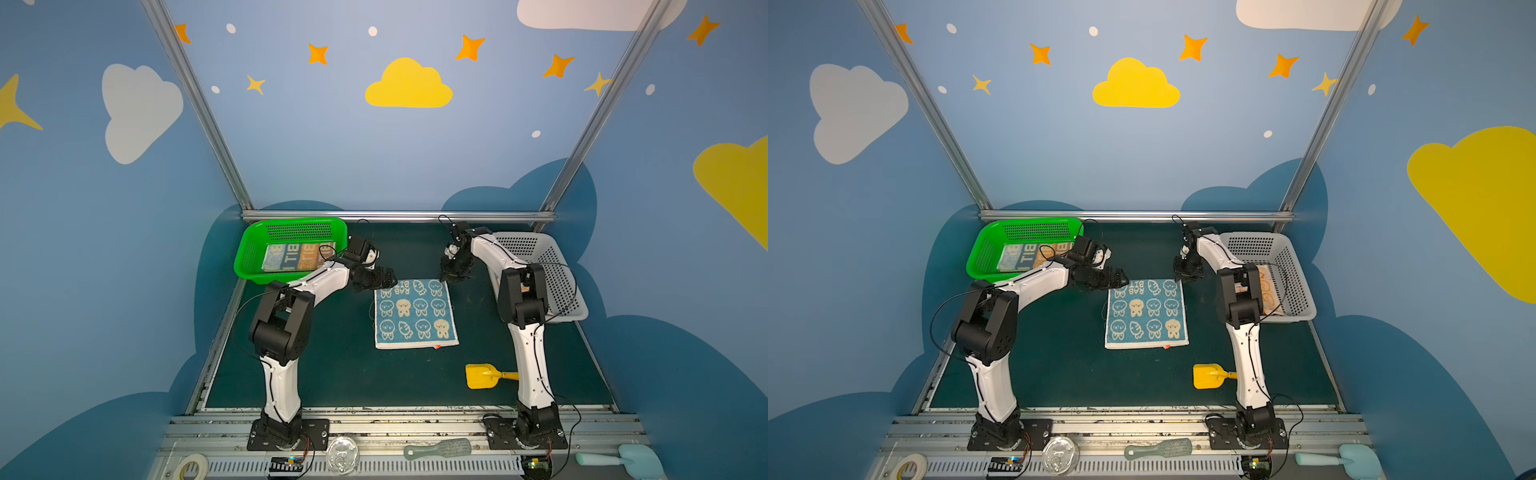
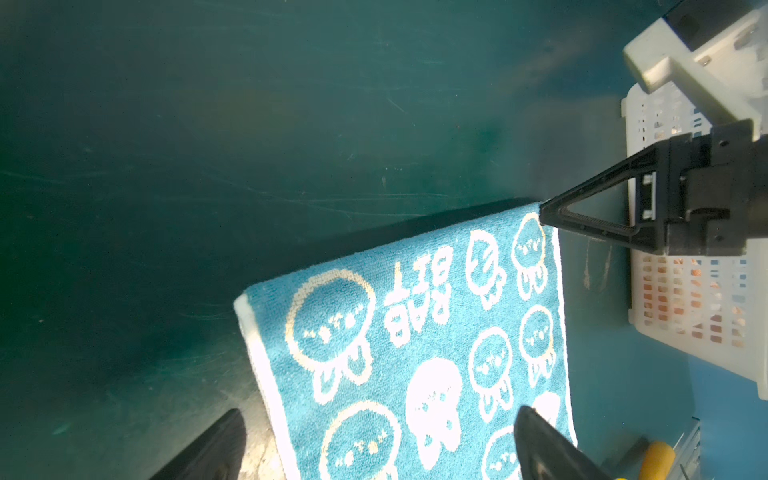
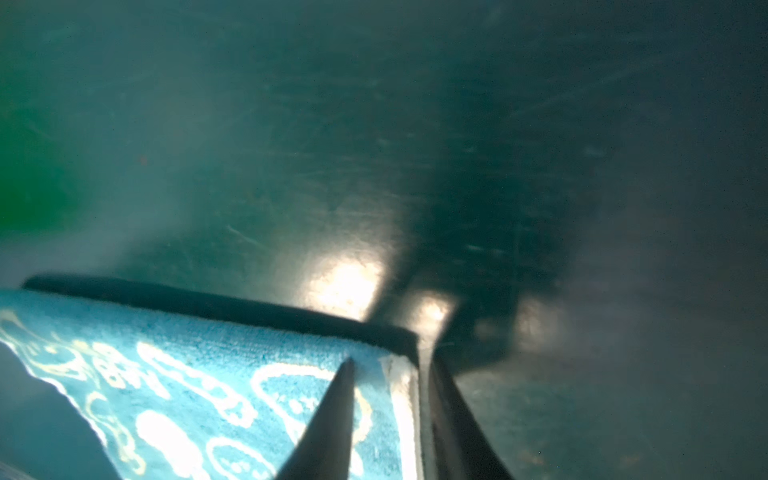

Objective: Fold and stack the towels
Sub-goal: 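Lower both grippers to the towel's near corners and grasp them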

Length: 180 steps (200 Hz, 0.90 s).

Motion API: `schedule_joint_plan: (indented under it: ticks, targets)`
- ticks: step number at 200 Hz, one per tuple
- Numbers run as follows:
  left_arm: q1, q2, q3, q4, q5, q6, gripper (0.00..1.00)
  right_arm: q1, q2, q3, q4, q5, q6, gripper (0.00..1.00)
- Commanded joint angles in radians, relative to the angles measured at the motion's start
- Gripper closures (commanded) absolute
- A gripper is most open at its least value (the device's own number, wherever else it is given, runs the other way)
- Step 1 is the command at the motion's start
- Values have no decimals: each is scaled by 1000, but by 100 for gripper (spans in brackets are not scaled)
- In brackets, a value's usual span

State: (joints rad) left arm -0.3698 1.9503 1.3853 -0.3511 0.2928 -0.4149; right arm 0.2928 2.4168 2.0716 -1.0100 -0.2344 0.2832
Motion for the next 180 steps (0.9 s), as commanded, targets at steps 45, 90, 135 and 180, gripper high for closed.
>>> schedule_joint_plan:
  ticks: [45,90,135,180]
  targets:
    - [16,110,125,-117,-28,33,0,5,48,8,-25,-17,-2,100]
    - [19,233,290,-211,-43,73,0,-10,80,94,-92,-1,-44,100]
    - [28,279,343,-244,-52,104,2,-11,142,230,-169,44,-86,100]
    - [46,269,305,-224,-87,126,17,-10,165,277,-182,46,-95,100]
